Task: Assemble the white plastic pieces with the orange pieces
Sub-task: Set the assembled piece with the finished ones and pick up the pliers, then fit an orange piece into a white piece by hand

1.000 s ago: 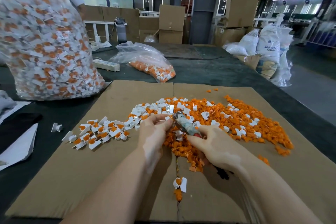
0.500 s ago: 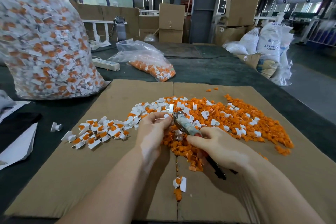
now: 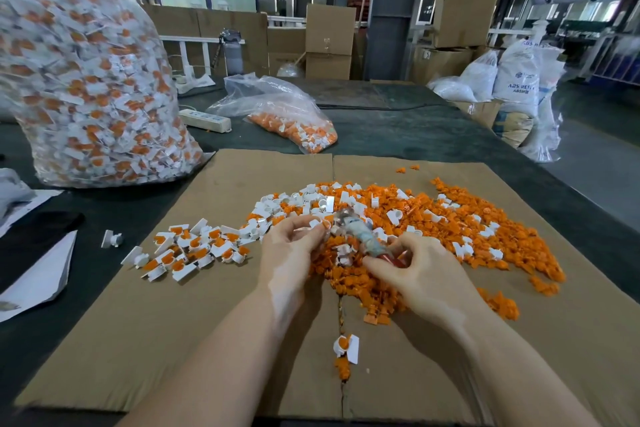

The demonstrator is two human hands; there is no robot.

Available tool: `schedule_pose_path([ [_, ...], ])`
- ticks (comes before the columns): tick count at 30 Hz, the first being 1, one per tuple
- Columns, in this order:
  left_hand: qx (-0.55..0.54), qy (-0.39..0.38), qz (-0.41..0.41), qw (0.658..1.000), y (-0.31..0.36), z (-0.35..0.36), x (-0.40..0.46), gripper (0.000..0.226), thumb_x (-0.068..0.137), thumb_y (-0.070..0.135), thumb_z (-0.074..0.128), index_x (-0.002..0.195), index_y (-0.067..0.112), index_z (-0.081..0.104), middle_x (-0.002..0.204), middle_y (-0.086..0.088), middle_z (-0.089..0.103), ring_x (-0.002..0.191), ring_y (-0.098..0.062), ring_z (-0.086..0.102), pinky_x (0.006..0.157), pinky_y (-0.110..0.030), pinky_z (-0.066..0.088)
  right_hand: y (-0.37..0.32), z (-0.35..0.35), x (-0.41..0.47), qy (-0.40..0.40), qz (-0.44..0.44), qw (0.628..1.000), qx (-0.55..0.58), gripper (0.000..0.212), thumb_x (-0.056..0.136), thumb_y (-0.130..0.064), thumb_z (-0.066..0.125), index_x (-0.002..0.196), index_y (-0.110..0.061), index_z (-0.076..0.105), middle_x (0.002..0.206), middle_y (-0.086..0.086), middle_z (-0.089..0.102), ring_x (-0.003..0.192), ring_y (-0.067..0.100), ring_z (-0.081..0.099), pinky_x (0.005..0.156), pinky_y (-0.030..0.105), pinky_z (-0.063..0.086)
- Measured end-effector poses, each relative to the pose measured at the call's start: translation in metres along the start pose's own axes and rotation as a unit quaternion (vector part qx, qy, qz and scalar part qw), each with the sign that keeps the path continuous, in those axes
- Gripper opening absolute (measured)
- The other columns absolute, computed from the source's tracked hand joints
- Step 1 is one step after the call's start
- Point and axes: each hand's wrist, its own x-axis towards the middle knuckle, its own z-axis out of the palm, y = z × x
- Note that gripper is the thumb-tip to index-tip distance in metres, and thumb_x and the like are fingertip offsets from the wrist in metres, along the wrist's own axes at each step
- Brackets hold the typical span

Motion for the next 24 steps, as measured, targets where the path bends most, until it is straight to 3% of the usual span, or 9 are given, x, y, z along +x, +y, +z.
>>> schedule_pose_path([
  [2, 0.12, -0.005, 0.067, 0.99, -0.007, -0.007, -0.002, 0.02, 0.09, 0.013, 0.06, 0.11, 0.016, 0.065, 0.09, -0.002, 0.069, 0.084, -0.003, 0.065, 0.078, -0.02, 0.052, 0.009, -0.001, 0.006, 0.052, 0.009, 0.996, -0.073, 0.038, 0.08, -0.059, 0.057, 0.093, -0.024, 0.052, 0.081, -0.013, 0.046, 0.075, 0.007, 0.047, 0.054, 0.021, 0.033],
  [4, 0.212, -0.005, 0.115, 0.97, -0.013, -0.009, -0.004, 0.023, 0.093, 0.014, 0.056, 0.113, 0.019, 0.066, 0.113, 0.0, 0.065, 0.108, -0.007, 0.057, 0.096, -0.018, 0.042, 0.018, -0.001, 0.012, 0.097, 0.02, 0.984, -0.15, 0.042, 0.081, -0.06, 0.055, 0.099, -0.022, 0.053, 0.087, -0.008, 0.051, 0.08, 0.01, 0.048, 0.059, 0.023, 0.036],
  [5, 0.233, -0.006, 0.134, 0.963, -0.016, -0.008, -0.004, 0.025, 0.094, 0.014, 0.054, 0.115, 0.018, 0.066, 0.118, 0.004, 0.062, 0.113, -0.005, 0.052, 0.096, -0.008, 0.036, 0.023, 0.0, 0.015, 0.107, 0.026, 0.977, -0.181, 0.045, 0.081, -0.061, 0.055, 0.101, -0.021, 0.055, 0.091, -0.006, 0.054, 0.084, 0.012, 0.049, 0.063, 0.024, 0.038],
  [7, 0.27, -0.005, 0.161, 0.949, -0.02, -0.006, -0.004, 0.026, 0.095, 0.014, 0.053, 0.117, 0.018, 0.065, 0.113, 0.01, 0.057, 0.109, 0.0, 0.046, 0.081, 0.008, 0.026, 0.031, 0.002, 0.018, 0.109, 0.031, 0.966, -0.232, 0.05, 0.081, -0.065, 0.052, 0.106, -0.021, 0.056, 0.097, -0.004, 0.056, 0.091, 0.014, 0.051, 0.072, 0.025, 0.042],
  [11, 0.267, 0.003, 0.151, 0.952, -0.025, -0.007, -0.002, 0.019, 0.094, 0.018, 0.055, 0.109, 0.021, 0.064, 0.099, 0.011, 0.06, 0.094, -0.002, 0.054, 0.072, 0.004, 0.033, 0.038, 0.006, 0.024, 0.105, 0.038, 0.952, -0.284, 0.066, 0.077, -0.074, 0.044, 0.115, -0.021, 0.056, 0.108, -0.001, 0.056, 0.105, 0.018, 0.051, 0.085, 0.029, 0.042],
  [14, 0.239, 0.005, 0.135, 0.962, -0.026, -0.01, -0.002, 0.009, 0.092, 0.02, 0.058, 0.097, 0.025, 0.063, 0.094, 0.008, 0.063, 0.088, 0.001, 0.055, 0.069, 0.002, 0.037, 0.032, 0.009, 0.02, 0.115, 0.049, 0.93, -0.347, 0.068, 0.082, -0.071, 0.039, 0.125, -0.021, 0.054, 0.128, 0.007, 0.051, 0.121, 0.024, 0.044, 0.102, 0.038, 0.033],
  [17, 0.219, -0.008, 0.128, 0.967, -0.025, -0.012, -0.002, 0.011, 0.091, 0.02, 0.059, 0.096, 0.027, 0.066, 0.097, 0.007, 0.067, 0.095, -0.006, 0.059, 0.081, -0.014, 0.043, 0.018, 0.018, 0.016, 0.217, -0.094, 0.943, -0.234, 0.041, 0.084, -0.034, 0.066, 0.117, -0.01, 0.063, 0.113, 0.014, 0.062, 0.106, 0.031, 0.058, 0.091, 0.046, 0.044],
  [20, 0.21, -0.022, 0.131, 0.969, -0.022, -0.014, -0.003, 0.013, 0.09, 0.018, 0.06, 0.096, 0.025, 0.069, 0.095, 0.008, 0.068, 0.095, -0.007, 0.061, 0.085, -0.023, 0.048, 0.001, 0.036, 0.008, 0.204, -0.265, 0.939, -0.086, 0.029, 0.078, 0.001, 0.07, 0.105, -0.008, 0.07, 0.095, 0.008, 0.069, 0.09, 0.022, 0.065, 0.081, 0.036, 0.054],
  [24, 0.202, -0.05, 0.116, 0.971, -0.021, -0.016, -0.005, 0.017, 0.09, 0.015, 0.06, 0.093, 0.028, 0.071, 0.091, 0.012, 0.069, 0.093, -0.004, 0.063, 0.082, -0.018, 0.049, -0.005, 0.05, 0.004, 0.182, -0.306, 0.934, -0.016, 0.015, 0.079, -0.002, 0.07, 0.093, -0.007, 0.073, 0.087, 0.004, 0.07, 0.083, 0.016, 0.064, 0.078, 0.03, 0.054],
])
